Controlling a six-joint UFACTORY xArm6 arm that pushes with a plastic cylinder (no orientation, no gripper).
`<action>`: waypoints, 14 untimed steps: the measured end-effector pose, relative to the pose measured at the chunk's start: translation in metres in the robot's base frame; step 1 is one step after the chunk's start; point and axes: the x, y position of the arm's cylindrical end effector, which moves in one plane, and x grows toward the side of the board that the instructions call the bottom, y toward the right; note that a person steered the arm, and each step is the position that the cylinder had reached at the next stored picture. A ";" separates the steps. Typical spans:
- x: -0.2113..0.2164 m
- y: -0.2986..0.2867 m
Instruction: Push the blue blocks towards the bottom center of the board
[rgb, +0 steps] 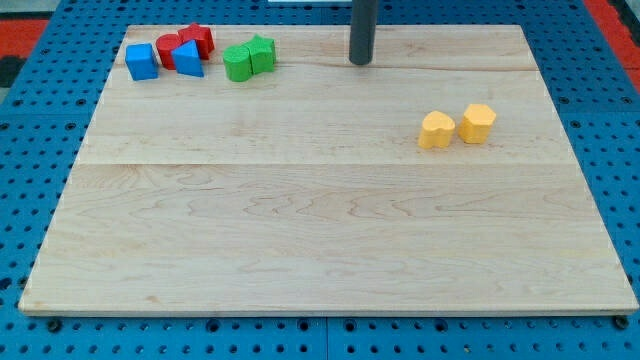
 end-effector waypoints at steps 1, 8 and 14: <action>-0.031 -0.051; 0.024 -0.199; 0.030 -0.338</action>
